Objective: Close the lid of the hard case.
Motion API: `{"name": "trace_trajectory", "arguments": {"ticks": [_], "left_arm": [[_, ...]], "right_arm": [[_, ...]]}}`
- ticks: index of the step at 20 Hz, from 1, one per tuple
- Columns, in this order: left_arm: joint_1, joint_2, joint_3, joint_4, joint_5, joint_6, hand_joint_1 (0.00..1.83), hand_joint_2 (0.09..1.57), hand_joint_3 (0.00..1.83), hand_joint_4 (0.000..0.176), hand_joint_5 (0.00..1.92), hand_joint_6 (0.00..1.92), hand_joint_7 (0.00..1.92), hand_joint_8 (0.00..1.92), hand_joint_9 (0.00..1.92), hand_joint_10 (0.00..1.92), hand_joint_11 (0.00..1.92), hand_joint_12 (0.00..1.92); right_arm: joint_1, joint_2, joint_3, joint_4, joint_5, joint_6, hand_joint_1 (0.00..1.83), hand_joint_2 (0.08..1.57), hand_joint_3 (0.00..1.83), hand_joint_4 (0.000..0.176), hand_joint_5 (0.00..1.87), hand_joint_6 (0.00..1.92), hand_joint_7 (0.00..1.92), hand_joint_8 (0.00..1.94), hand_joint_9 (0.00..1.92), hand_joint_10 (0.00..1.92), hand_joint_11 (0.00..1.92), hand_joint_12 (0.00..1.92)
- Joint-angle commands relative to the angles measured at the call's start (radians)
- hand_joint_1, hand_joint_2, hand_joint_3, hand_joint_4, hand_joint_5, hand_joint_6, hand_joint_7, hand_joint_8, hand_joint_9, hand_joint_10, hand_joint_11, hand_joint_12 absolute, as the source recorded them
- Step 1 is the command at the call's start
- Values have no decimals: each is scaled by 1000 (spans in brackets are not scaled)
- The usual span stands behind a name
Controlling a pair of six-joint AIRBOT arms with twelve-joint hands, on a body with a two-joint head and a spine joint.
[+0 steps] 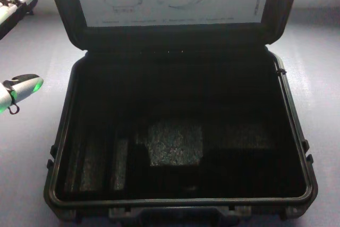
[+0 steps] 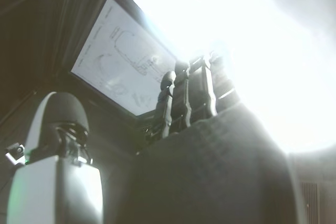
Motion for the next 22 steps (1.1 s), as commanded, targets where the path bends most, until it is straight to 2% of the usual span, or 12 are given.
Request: {"name": "trace_trajectory", "arguments": {"ticks": [1,3,6,8,9,11,14,15,17,18,19,22], "left_arm": [[-13,4,9,-6,-121,-5,67,1175,48,0,129,17,136,17,110,25,0,287],[-13,0,15,-8,-114,-6,51,1196,10,0,126,1,138,2,117,6,0,297],[-29,-14,36,-28,-98,-6,64,1202,4,0,104,0,96,0,74,3,0,201],[-68,-41,81,-61,-53,-7,42,1182,0,0,90,0,103,2,81,4,0,151],[-89,-55,103,-72,-28,-8,42,1191,1,0,75,1,92,2,66,3,0,93],[-140,-89,154,-87,41,-14,5,1154,0,0,69,3,70,0,35,0,3,35],[-206,-136,227,-96,136,-24,20,1097,0,7,52,0,24,0,0,0,0,0],[-225,-145,243,-96,160,-24,15,1097,0,32,57,3,21,0,0,0,0,0],[-262,-158,272,-89,207,-24,0,1109,0,31,45,0,16,0,0,0,0,0],[-284,-166,288,-83,231,-24,39,1109,0,5,63,7,3,0,0,0,0,0],[-308,-176,307,-75,259,-24,47,1117,0,0,75,10,15,6,0,0,0,0],[-381,-206,349,-27,334,-24,19,1130,5,29,76,6,32,8,0,0,0,0]], "right_arm": [[14,2,8,31,106,5,380,1153,58,11,141,18,127,12,84,10,19,219],[30,-6,17,15,79,5,364,1201,0,0,150,0,154,0,119,0,69,155],[64,-26,38,7,48,5,349,1203,1,0,163,0,170,0,127,0,96,123],[108,-50,70,6,6,5,278,1199,2,38,108,0,79,0,5,0,6,80],[126,-60,85,5,-18,5,292,1199,1,36,93,2,65,1,0,0,0,15],[168,-87,122,1,-70,5,307,1210,5,0,75,0,57,0,24,9,36,15],[248,-127,179,-11,-153,5,320,1222,6,0,80,1,65,2,27,4,29,11],[281,-140,197,-25,-183,5,325,1215,2,0,82,2,76,5,37,7,36,13],[359,-166,232,-67,-240,5,316,1208,0,0,87,3,76,3,32,3,31,10],[405,-180,250,-96,-275,5,322,1204,0,0,82,0,63,0,17,0,24,7],[432,-187,260,-112,-293,5,269,1196,0,0,76,0,59,0,27,4,53,18],[495,-199,279,-139,-320,5,202,1164,0,0,70,4,59,3,37,3,64,21]]}}
